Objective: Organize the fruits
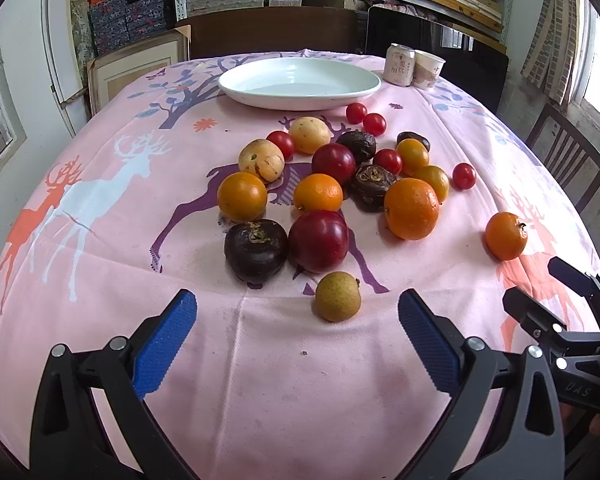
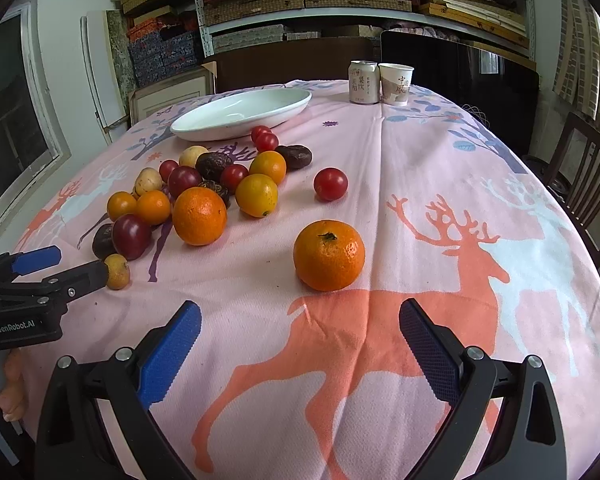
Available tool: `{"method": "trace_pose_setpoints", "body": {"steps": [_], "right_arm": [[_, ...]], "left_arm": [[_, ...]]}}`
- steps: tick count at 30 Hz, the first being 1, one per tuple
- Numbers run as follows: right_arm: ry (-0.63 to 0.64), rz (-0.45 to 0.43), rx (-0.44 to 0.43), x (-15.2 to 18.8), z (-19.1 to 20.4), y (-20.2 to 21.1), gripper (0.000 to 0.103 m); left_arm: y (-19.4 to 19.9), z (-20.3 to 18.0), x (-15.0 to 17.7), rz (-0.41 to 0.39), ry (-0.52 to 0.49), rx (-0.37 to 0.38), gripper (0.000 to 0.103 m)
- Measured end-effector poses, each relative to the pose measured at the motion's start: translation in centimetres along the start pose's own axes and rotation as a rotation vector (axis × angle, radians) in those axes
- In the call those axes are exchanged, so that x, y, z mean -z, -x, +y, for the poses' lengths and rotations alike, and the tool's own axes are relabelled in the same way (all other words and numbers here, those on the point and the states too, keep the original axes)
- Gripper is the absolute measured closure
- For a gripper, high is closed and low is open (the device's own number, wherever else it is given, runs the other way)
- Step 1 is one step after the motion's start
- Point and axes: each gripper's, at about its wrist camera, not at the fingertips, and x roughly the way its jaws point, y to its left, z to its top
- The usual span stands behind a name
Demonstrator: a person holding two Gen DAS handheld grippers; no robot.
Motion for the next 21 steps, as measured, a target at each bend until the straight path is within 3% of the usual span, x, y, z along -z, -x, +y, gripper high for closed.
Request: {"method": "trace_pose_setpoints", "body": {"steps": [21], "right_arm": [[-0.023, 0.015, -0.024, 0.06, -0.30, -0.21, 0.004]], "left_arm": [[-0.40, 0.00, -0.02, 0.010, 0.010, 0.003, 0.004]]}}
